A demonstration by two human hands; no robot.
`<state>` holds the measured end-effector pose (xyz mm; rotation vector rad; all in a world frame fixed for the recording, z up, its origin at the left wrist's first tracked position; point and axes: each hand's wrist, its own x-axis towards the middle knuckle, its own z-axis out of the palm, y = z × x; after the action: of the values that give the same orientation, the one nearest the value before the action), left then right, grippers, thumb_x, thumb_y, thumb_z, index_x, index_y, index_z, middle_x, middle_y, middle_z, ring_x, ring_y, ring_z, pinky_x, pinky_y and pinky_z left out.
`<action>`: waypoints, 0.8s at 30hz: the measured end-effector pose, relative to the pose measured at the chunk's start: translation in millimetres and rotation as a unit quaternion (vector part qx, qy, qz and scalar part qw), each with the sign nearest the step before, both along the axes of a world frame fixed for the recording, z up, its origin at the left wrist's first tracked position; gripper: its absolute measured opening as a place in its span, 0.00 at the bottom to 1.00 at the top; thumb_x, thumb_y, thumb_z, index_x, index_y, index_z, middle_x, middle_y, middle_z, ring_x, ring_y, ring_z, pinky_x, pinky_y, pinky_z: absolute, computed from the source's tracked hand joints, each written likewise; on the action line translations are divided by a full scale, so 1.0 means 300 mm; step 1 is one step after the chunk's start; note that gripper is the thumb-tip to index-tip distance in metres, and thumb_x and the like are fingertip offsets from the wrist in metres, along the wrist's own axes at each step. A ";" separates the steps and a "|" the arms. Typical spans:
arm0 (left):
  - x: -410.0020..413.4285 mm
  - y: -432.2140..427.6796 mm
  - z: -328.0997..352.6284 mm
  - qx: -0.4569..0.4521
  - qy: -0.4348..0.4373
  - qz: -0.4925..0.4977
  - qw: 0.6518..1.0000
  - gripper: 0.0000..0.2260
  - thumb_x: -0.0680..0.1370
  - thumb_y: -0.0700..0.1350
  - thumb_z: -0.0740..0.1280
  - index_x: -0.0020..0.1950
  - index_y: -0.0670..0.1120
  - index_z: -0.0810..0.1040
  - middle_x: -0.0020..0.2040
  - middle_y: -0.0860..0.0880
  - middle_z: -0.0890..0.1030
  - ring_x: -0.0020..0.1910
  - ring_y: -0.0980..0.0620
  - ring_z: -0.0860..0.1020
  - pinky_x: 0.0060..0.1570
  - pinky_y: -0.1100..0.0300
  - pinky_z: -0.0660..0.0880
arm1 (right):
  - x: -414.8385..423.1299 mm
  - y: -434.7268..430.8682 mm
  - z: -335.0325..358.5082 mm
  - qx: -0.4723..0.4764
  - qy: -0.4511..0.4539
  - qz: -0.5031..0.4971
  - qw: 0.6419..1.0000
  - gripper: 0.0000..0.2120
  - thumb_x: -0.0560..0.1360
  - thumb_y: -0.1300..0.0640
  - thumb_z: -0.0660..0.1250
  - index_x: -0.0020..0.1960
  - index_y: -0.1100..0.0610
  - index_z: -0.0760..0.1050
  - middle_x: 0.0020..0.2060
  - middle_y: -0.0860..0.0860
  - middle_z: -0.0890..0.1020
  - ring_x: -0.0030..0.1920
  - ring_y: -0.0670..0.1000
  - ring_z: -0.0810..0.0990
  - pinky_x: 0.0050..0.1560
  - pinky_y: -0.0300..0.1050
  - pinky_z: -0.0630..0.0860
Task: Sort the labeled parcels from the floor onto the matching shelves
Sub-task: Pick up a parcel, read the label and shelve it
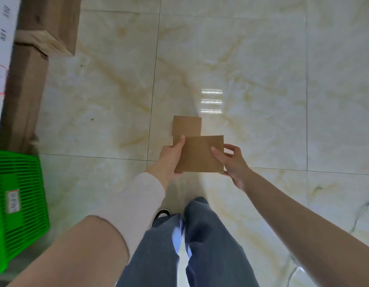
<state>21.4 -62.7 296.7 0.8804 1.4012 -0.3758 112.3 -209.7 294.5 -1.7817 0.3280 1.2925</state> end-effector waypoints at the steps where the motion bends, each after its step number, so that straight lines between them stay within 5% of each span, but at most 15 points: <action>1: 0.008 -0.010 0.094 0.008 0.011 0.019 1.000 0.26 0.76 0.62 0.62 0.63 0.44 0.69 0.57 0.45 0.76 0.55 0.44 0.75 0.57 0.47 0.75 | -0.003 -0.008 0.091 0.002 -0.003 0.003 1.000 0.38 0.69 0.47 0.72 0.72 0.54 0.56 0.61 0.54 0.74 0.49 0.48 0.78 0.42 0.43 0.77; 4: 0.014 -0.036 0.382 0.007 0.010 0.056 0.998 0.30 0.73 0.65 0.62 0.64 0.44 0.69 0.59 0.46 0.76 0.58 0.43 0.76 0.60 0.44 0.75 | 0.001 -0.032 0.383 0.012 -0.009 0.023 1.000 0.44 0.65 0.44 0.75 0.74 0.56 0.59 0.63 0.53 0.75 0.56 0.53 0.79 0.51 0.45 0.77; 10: 0.012 -0.082 0.881 -0.064 -0.065 0.206 0.974 0.37 0.65 0.67 0.70 0.67 0.48 0.67 0.61 0.47 0.77 0.57 0.44 0.78 0.57 0.45 0.77 | -0.037 -0.020 0.893 0.048 -0.188 0.038 0.980 0.47 0.56 0.47 0.80 0.70 0.57 0.65 0.63 0.52 0.72 0.60 0.52 0.75 0.34 0.32 0.78; 13: 0.004 -0.078 1.047 -0.041 -0.132 0.234 0.963 0.32 0.69 0.62 0.69 0.69 0.50 0.68 0.62 0.47 0.78 0.55 0.48 0.79 0.55 0.48 0.79 | -0.076 -0.001 1.060 0.070 -0.269 0.053 0.959 0.49 0.51 0.42 0.79 0.68 0.54 0.66 0.63 0.51 0.69 0.63 0.50 0.72 0.56 0.42 0.78; 16: -0.015 -0.037 1.170 0.008 -0.208 0.224 0.952 0.27 0.73 0.57 0.68 0.69 0.50 0.69 0.62 0.48 0.78 0.58 0.52 0.78 0.58 0.48 0.77 | -0.081 0.019 1.241 0.132 -0.221 -0.003 0.966 0.33 0.64 0.45 0.76 0.65 0.48 0.67 0.60 0.45 0.66 0.62 0.43 0.71 0.58 0.34 0.74; 20: -0.021 0.019 1.308 0.102 -0.294 0.171 0.935 0.15 0.76 0.49 0.66 0.62 0.52 0.71 0.60 0.50 0.77 0.61 0.51 0.75 0.65 0.43 0.72 | -0.036 0.035 1.397 0.186 -0.040 -0.038 0.981 0.46 0.60 0.29 0.62 0.73 0.49 0.61 0.67 0.48 0.70 0.65 0.48 0.72 0.62 0.57 0.75; 24: 0.000 0.010 1.417 0.141 -0.328 0.130 0.925 0.16 0.78 0.45 0.65 0.66 0.49 0.69 0.56 0.52 0.77 0.58 0.51 0.75 0.62 0.43 0.74 | -0.024 0.060 1.470 0.168 -0.065 -0.031 0.983 0.29 0.70 0.44 0.70 0.67 0.54 0.69 0.64 0.52 0.77 0.56 0.48 0.79 0.60 0.52 0.76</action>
<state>21.4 -59.8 721.8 0.9223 0.9280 0.3175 105.1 -191.8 735.5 -1.5457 0.0839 1.1072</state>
